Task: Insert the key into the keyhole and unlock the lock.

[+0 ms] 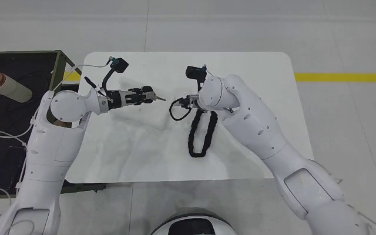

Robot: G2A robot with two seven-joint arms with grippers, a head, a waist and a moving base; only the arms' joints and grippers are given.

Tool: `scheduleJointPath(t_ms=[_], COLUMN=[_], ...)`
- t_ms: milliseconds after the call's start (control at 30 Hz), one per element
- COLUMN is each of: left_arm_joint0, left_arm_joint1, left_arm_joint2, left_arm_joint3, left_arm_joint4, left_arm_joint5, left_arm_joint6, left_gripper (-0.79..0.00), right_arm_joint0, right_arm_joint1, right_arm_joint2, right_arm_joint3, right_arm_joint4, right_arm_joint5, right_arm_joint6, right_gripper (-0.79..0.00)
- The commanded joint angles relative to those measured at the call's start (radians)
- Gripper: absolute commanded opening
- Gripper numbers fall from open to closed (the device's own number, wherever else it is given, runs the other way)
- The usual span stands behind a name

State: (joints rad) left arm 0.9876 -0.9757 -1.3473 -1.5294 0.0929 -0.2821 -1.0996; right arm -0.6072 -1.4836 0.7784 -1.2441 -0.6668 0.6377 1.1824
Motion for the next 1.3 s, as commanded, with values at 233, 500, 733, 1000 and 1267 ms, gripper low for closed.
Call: scheduleJointPath(t_ms=[233,500,733,1000,1267], left_arm_joint0=[0.0,0.0,0.0,0.0,0.0], left_arm_joint1=[0.0,0.0,0.0,0.0,0.0], left_arm_joint2=[0.0,0.0,0.0,0.0,0.0], left_arm_joint3=[0.0,0.0,0.0,0.0,0.0], left_arm_joint4=[0.0,0.0,0.0,0.0,0.0], left_arm_joint5=[0.0,0.0,0.0,0.0,0.0], left_arm_joint6=[0.0,0.0,0.0,0.0,0.0], left_gripper=[-0.785,-0.785,-0.785,-0.785,-0.785], right_arm_joint0=[0.046,0.121,0.164,0.191,0.193], right_arm_joint1=[-0.048,-0.12,-0.176,-0.217,-0.189], right_arm_joint2=[-0.013,-0.035,-0.04,-0.011,0.129], right_arm_joint3=[0.212,0.392,0.502,0.562,0.522], right_arm_joint4=[-0.057,-0.047,-0.063,-0.104,-0.132], right_arm_joint5=[0.043,0.053,0.058,0.048,-0.039], right_arm_joint6=[-0.043,-0.052,-0.058,-0.047,0.04], right_gripper=[-0.363,-0.403,-0.409,-0.785,-0.785])
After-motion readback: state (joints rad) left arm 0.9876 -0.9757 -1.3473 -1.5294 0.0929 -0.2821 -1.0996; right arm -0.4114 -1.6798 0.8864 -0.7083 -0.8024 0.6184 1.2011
